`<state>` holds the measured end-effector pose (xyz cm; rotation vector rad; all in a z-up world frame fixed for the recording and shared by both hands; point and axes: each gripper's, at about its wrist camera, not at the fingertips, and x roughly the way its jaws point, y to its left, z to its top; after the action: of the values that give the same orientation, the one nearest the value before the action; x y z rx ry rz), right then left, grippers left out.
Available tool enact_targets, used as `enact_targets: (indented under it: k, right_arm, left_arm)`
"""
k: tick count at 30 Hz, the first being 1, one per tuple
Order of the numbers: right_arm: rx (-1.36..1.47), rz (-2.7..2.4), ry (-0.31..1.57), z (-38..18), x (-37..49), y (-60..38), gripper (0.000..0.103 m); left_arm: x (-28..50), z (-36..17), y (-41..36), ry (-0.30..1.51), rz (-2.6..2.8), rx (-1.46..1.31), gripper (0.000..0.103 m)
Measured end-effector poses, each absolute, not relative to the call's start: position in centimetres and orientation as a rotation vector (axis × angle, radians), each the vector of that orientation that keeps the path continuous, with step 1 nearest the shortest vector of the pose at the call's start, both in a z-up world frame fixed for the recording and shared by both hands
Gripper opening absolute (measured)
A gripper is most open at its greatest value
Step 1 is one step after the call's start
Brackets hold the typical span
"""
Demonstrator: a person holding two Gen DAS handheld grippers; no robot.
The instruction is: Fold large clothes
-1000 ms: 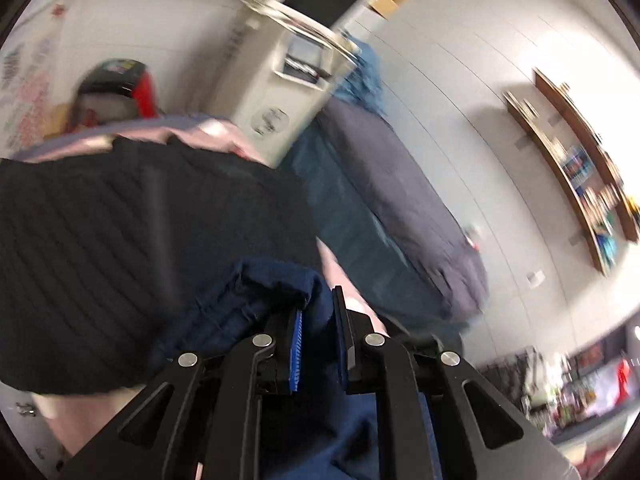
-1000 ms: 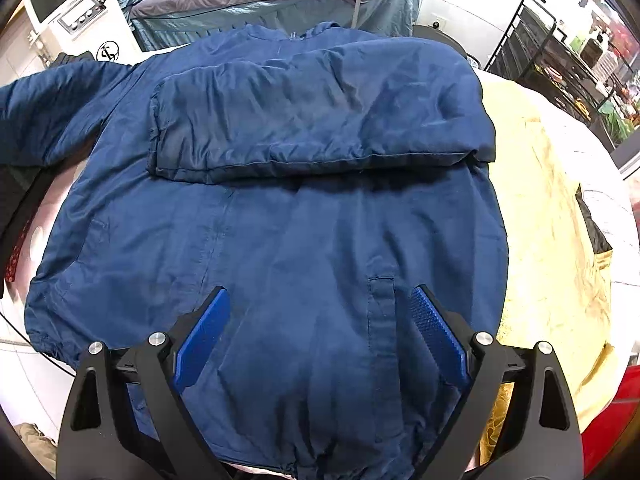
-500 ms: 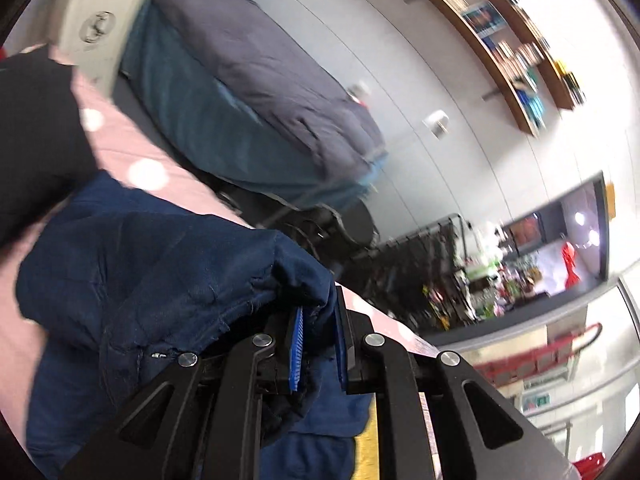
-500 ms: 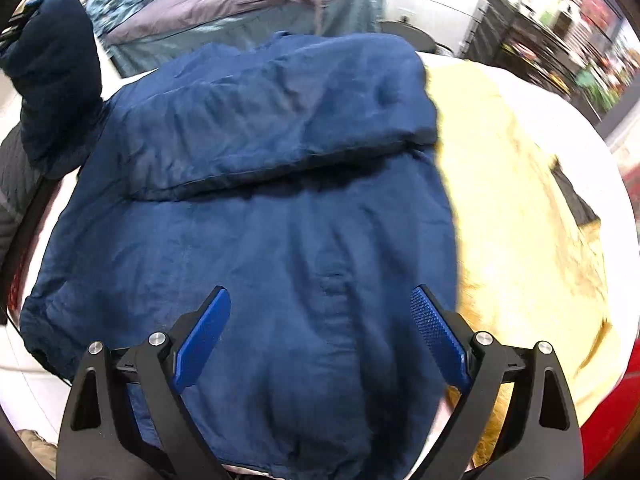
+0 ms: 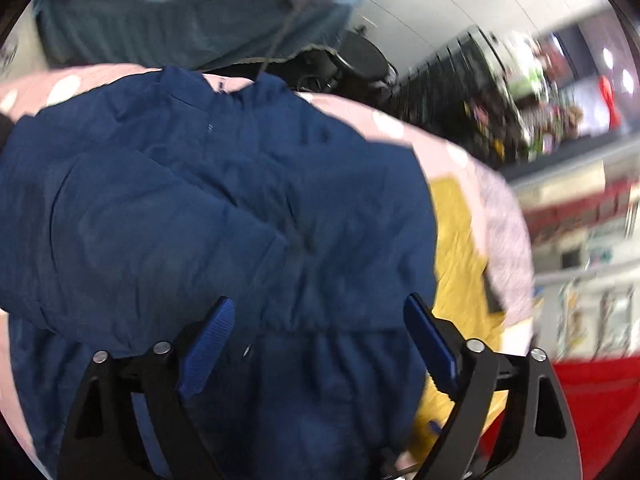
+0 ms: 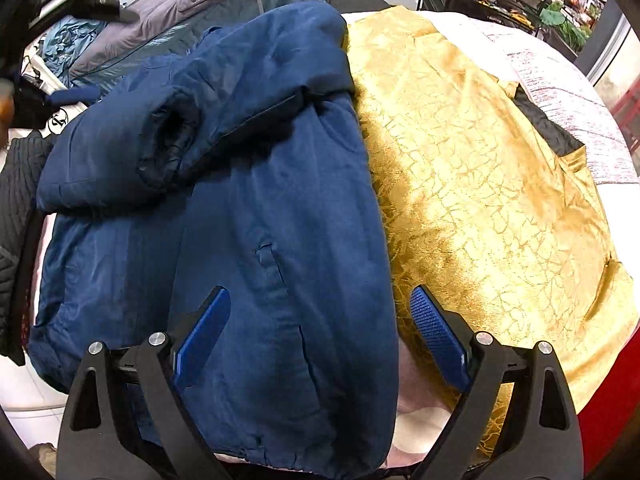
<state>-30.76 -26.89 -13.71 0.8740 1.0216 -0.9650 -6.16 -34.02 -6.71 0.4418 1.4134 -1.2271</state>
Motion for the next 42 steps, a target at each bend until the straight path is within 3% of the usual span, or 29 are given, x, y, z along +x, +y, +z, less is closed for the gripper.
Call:
enact_targets:
  k: [3, 8, 15, 19, 30, 31, 32, 35, 38, 42]
  right_arm:
    - [0.899, -0.945, 1.028, -14.3, -30.2, -27.1, 0.09]
    - [0.928, -0.915, 1.031, -14.8, -29.0, -27.6, 0.09]
    - [0.936, -0.848, 1.007, -14.6, -26.1, -29.0, 0.09]
    - [0.92, -0.761, 1.003, -14.3, -22.9, -29.6, 0.09]
    - [0.906, -0.604, 0.968, -15.2, -12.0, -33.1, 0.09]
    - [0.899, -0.587, 0.978, -15.5, -11.1, -33.1, 0.087]
    - [0.894, -0.572, 0.991, -15.7, -10.6, -33.2, 0.075]
    - [0.838, -0.564, 1.037, -15.7, -9.2, -32.7, 0.027]
    - [0.731, -0.622, 1.002, -14.0, -9.8, -32.6, 0.016]
    - [0.536, -0.739, 0.973, -10.9, -10.8, -33.1, 0.013]
  left_arm:
    - [-7.8, -7.8, -32.8, 1.425, -1.299, 0.531, 0.093]
    - [-8.2, -7.8, -29.9, 1.382, -1.341, 0.571, 0.095]
    - [-2.8, -10.0, -21.8, 1.269, -1.058, 0.595, 0.096]
    - [1.0, -12.9, -14.9, 1.302, -0.888, 0.627, 0.096]
    - [7.9, -14.2, -1.1, 1.414, -0.596, 0.356, 0.096]
    - [8.0, -14.0, -0.5, 1.412, -0.592, 0.347, 0.096]
    - [8.2, -13.9, 0.0, 1.412, -0.59, 0.339, 0.096]
    - [8.9, -13.5, 1.6, 1.411, -0.568, 0.305, 0.096]
    - [9.8, -13.3, 3.4, 1.414, -0.53, 0.26, 0.096]
    - [11.2, -13.3, 5.3, 1.428, -0.463, 0.21, 0.096]
